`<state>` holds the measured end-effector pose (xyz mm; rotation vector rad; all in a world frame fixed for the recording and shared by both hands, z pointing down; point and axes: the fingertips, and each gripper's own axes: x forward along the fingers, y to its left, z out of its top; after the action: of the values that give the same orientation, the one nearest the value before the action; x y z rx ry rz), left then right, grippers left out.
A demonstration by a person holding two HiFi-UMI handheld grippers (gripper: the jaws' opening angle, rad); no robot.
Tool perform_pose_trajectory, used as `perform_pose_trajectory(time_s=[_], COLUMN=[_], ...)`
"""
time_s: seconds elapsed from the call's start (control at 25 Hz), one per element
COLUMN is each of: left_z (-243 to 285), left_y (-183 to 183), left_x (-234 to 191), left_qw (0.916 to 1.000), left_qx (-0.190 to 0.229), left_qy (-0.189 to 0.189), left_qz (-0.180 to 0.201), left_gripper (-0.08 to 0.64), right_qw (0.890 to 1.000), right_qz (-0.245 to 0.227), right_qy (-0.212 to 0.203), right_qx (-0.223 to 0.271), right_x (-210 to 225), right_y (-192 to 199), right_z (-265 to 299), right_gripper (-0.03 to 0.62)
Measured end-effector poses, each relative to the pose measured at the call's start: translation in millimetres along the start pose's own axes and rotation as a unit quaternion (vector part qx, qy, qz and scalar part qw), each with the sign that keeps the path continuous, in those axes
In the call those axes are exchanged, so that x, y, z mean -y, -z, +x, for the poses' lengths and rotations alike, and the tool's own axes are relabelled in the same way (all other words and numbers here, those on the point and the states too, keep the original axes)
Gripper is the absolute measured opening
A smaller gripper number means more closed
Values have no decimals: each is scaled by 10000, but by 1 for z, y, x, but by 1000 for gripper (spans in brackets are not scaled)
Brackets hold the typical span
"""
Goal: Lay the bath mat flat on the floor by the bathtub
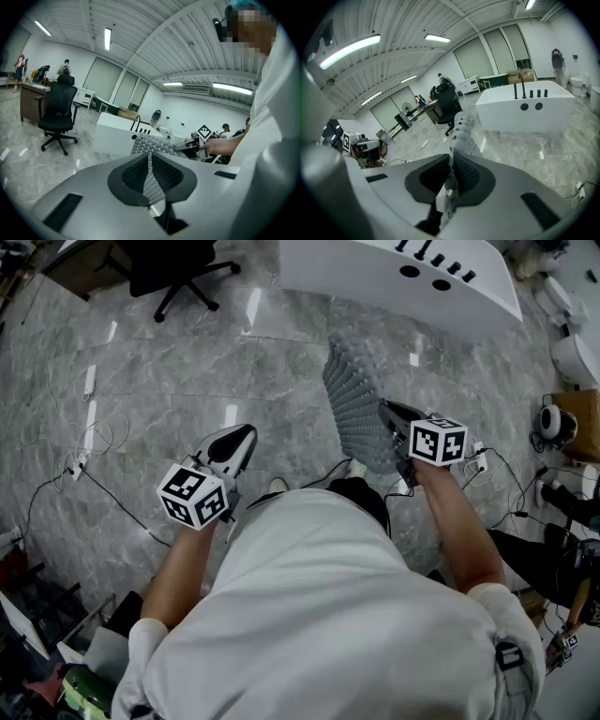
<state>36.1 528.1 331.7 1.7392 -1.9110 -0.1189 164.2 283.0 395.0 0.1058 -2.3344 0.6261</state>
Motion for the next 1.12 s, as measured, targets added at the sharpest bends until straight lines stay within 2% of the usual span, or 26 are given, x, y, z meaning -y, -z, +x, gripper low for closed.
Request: perform_pose_trajectory(time_s=[0.12,0.24,0.48,0.72,0.96,1.12], left_z=[-40,-61,-46,4,68,101], left_y=[17,30,27,-3,-41,-64], left_x=[-15,-25,-13,1,0,-3], left_qw=[9994,9992,9986,9975,9976,9975], left_qx=[54,9,36,-3,-269,-248], left_qy=[145,178,410,550,624,667], left_qz=[-303,-351,-347,-448,-148,-41], left_gripper=[37,37,37,37,37,37], right_qw=[9998,9994,9984,9968,9960,9960], right_qz=[-19,-1,186,183,-118,-306], right_qy=[-101,-252,-516,-779,-884,-843], right_qx=[170,236,153,47,-16,-24], right_x=[-50,-87,-116,-109,-78,-53], right_y=[-6,-8,-6,-19,-45,-63], right_z=[24,44,66,82,94,112], right_gripper=[43,41,41,41,41,41])
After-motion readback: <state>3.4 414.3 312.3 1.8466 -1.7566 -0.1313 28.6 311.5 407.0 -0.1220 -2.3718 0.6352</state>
